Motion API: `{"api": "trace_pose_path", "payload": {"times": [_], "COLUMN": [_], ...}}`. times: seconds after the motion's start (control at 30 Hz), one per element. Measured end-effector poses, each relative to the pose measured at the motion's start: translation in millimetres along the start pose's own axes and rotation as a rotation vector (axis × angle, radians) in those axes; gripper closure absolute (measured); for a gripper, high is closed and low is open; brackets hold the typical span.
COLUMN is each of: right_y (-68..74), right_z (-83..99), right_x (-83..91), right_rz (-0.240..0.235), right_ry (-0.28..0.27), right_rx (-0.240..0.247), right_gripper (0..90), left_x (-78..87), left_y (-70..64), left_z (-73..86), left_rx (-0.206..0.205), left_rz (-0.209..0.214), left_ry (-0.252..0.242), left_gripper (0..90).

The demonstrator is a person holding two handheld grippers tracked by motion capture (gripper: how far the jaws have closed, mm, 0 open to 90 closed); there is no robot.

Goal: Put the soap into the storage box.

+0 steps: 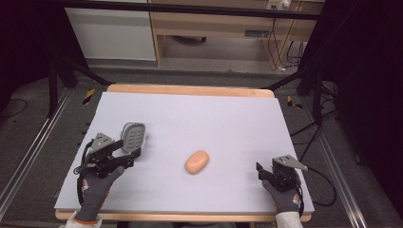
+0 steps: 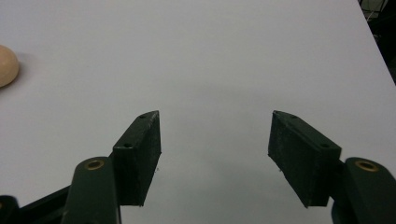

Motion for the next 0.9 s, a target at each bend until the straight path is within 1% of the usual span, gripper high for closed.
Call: {"api": "trace_pose_path", "payload": {"times": [0.13,0.23,0.5,0.7,0.83,0.87,0.9], "right_y": [0.1,1.0,1.4,1.9,1.4,0.8,0.9], "right_z": [0.9,0.4,-0.3,-1.0,-3.1,-3.5,-4.1], "right_x": [-2.4,-2.2,-2.3,-3.7,-2.6,-2.1,-1.8], "right_rz": [-0.007,-0.016,-0.017,-0.023,-0.021,-0.022,-0.025], "right_ry": [0.008,0.005,0.005,0.013,0.006,0.007,0.003], "right_rx": [0.008,0.005,0.011,0.012,0.02,0.02,0.014], "right_gripper": [34.4,34.4,34.9,35.2,35.4,35.6,36.1], "left_x": [-5.1,-7.8,-21.7,-32.9,-39.2,-40.9,-42.7], "left_y": [-2.6,-6.5,-21.1,-30.6,-37.2,-38.9,-40.9], "left_z": [-4.9,-8.1,-17.1,-18.2,-17.2,-16.6,-16.4], "left_rx": [0.006,0.0,-0.021,-0.038,-0.045,-0.051,-0.054], "left_rz": [0.005,0.011,0.035,0.045,0.055,0.058,0.059], "left_ry": [0.0,0.001,0.016,0.039,0.046,0.054,0.055], "left_gripper": [24.5,24.4,23.5,23.0,22.8,22.7,22.6]}}
Point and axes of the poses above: each handheld gripper's, and its own axes: x roughly backward along the jaws, z roughly out of its underside, y roughly to its left, the point moved 6 cm from there along -x, roughly forward along the jaws, and after that the axes turned 4 degrees about y, right-handed, at the moved point
